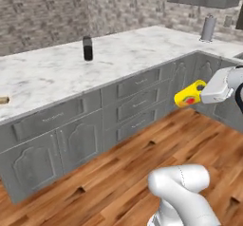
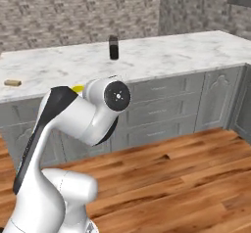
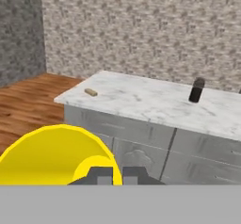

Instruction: Open the cabinet directly in front. Then move the beer and the cup to the dining counter with the jar on it.

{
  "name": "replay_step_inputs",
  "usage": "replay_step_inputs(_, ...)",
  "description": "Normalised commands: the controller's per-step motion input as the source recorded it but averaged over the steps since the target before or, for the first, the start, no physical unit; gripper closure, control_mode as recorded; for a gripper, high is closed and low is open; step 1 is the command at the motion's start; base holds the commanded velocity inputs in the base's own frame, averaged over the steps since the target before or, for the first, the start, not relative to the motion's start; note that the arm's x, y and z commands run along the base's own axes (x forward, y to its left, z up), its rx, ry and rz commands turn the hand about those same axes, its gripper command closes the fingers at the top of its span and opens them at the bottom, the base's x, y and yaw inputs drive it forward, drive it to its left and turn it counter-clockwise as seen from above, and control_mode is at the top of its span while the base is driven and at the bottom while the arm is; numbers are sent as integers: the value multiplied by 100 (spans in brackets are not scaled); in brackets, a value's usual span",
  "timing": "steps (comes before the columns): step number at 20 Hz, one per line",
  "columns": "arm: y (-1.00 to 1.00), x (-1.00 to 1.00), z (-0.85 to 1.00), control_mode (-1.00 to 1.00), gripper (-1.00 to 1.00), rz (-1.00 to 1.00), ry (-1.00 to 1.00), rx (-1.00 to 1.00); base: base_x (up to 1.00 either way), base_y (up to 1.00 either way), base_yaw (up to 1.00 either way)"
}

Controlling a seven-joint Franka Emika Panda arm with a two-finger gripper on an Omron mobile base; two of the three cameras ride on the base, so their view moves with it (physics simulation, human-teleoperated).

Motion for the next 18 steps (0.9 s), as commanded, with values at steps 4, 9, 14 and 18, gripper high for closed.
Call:
replay_step_inputs(4, 0, 0, 0, 100, 100, 0, 0, 0, 100, -100, 15)
replay_step_inputs(9, 0, 0, 0, 100, 100, 0, 0, 0, 100, -100, 19)
replay_step_inputs(14, 0, 0, 0, 100, 100, 0, 0, 0, 100, -90, 37)
replay_step_inputs(18, 0, 0, 0, 100, 100, 0, 0, 0, 94, -84, 43)
